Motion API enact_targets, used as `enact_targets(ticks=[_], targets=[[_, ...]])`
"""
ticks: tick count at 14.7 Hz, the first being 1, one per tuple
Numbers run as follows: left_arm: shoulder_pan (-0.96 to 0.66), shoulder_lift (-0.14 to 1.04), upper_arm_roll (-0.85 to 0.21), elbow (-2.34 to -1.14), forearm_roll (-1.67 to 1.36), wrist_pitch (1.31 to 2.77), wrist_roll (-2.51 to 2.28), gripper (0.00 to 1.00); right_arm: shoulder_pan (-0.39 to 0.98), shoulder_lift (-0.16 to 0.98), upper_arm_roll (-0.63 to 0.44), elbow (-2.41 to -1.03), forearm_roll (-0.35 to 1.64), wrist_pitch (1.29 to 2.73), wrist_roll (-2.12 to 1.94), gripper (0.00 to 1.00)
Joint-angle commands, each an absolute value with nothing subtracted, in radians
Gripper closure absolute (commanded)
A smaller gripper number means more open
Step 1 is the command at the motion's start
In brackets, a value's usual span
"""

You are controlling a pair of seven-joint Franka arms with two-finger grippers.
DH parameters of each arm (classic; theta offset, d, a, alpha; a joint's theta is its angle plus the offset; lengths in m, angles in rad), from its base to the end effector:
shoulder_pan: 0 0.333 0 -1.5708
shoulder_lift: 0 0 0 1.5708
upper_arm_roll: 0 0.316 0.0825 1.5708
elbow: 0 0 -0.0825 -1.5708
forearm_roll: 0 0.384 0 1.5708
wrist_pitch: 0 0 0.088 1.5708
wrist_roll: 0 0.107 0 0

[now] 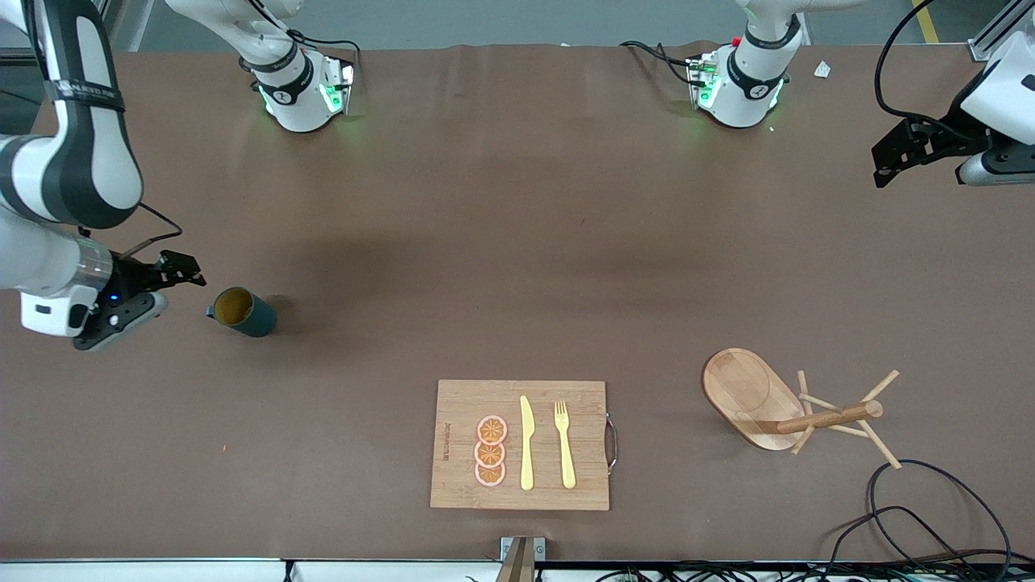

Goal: Transfer cup from left to right arm and place
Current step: 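Set down the teal mug and open the right gripper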

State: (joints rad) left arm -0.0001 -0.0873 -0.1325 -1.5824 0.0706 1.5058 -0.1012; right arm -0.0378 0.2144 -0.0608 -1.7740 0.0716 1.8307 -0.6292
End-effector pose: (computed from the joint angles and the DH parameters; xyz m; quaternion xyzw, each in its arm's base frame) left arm 0.5167 -0.0644 0.6602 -0.9991 0.0130 -0.0097 0.0401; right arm 0.6003 -0.0515 0.4247 -0.9647 -0.2500 0.0636 0.0534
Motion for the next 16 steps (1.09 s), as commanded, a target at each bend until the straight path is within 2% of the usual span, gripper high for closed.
enact_targets(ticks=[1,4,9,16], targets=[[-0.005,-0.083,-0.135,-1.572,0.063,1.491,-0.09,0.0,-0.049,0.213,-0.054,-1.659,0.034,1.696,-0.441,0.0],[-0.002,-0.083,-0.135,-1.572,0.04,1.486,-0.098,0.0,-0.052,0.215,-0.055,-1.547,0.002,1.567,-0.272,0.0],[0.0,-0.083,-0.135,-1.571,0.034,1.479,-0.095,0.0,-0.066,0.221,-0.057,-1.393,-0.031,1.418,-0.23,0.0],[0.002,-0.084,-0.135,-1.578,0.011,1.463,-0.1,0.0,-0.054,0.222,-0.052,-1.327,-0.026,1.388,-0.183,0.0]])
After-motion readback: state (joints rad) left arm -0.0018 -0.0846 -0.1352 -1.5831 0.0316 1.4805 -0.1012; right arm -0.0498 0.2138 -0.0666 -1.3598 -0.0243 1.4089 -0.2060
